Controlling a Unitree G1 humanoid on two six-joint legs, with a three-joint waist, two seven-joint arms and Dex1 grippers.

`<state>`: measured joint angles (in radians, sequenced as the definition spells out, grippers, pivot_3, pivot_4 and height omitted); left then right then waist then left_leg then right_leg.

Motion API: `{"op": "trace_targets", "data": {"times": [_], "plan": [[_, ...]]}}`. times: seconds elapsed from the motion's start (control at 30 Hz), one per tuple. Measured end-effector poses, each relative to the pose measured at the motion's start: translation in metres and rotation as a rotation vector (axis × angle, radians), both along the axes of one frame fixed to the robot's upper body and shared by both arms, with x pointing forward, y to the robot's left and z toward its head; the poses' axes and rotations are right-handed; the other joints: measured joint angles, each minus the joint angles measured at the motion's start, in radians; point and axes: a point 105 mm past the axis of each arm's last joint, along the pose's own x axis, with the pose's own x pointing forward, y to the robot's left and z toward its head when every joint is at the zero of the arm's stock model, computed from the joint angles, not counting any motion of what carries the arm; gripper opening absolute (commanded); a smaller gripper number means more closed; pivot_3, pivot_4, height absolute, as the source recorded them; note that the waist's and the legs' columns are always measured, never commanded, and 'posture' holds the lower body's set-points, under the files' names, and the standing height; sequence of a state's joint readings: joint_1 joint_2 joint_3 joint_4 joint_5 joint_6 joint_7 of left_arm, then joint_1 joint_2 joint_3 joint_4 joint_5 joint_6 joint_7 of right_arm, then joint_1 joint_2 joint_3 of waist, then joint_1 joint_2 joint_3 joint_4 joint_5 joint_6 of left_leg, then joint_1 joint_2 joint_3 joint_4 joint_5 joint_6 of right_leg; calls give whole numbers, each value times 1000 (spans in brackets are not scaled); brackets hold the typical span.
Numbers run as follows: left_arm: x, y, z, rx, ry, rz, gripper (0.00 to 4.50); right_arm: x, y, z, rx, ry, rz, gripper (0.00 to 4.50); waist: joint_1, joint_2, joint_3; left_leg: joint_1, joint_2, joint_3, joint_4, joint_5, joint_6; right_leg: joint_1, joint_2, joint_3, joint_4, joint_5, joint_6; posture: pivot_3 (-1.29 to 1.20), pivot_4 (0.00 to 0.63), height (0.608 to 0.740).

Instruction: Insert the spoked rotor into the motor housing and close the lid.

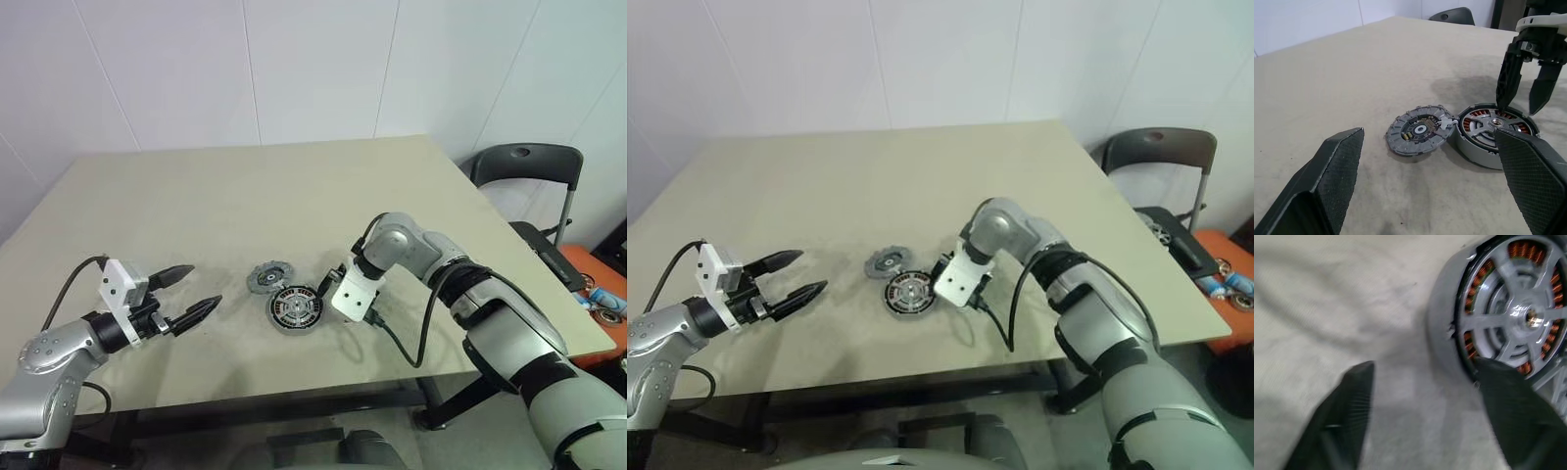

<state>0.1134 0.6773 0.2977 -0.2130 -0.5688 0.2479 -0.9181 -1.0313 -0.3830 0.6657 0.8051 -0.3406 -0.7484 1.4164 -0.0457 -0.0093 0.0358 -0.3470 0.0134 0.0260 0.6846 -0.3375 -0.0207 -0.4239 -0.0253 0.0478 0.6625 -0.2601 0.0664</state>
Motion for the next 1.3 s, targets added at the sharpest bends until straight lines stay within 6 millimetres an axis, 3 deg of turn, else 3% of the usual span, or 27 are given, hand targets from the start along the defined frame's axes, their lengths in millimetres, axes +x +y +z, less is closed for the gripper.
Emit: {"op": "trace_targets", "data": {"times": [0.2,0.27,0.73,1.23,1.3], "plan": [[0,-1,-3,6,5,3,4500,-1,9,3,45,67,-111,371,1,-1,0,3,0,0,0,0,0,3,0,0,0,0,0,0,0,740],[1,-2,-3,6,4,4,4500,-5,11,-1,51,120,-158,84,-3,-1,-1,6,1,1,0,0,0,5,0,0,1,0,0,0,0,740],[1,-2,-4,19,3,9,4500,-25,35,2,78,406,-603,67,0,-1,0,6,1,1,-1,0,0,4,1,0,2,-1,-1,0,0,740],[2,-2,-4,23,0,9,4500,-36,59,4,107,556,-763,66,1,-1,0,6,0,1,-1,0,0,4,1,-2,1,-1,-1,0,0,740],[2,-1,-4,28,3,12,4500,-37,63,4,117,576,-782,794,0,-1,0,6,0,1,-1,0,0,4,1,-2,1,-1,-1,0,0,740]]}}
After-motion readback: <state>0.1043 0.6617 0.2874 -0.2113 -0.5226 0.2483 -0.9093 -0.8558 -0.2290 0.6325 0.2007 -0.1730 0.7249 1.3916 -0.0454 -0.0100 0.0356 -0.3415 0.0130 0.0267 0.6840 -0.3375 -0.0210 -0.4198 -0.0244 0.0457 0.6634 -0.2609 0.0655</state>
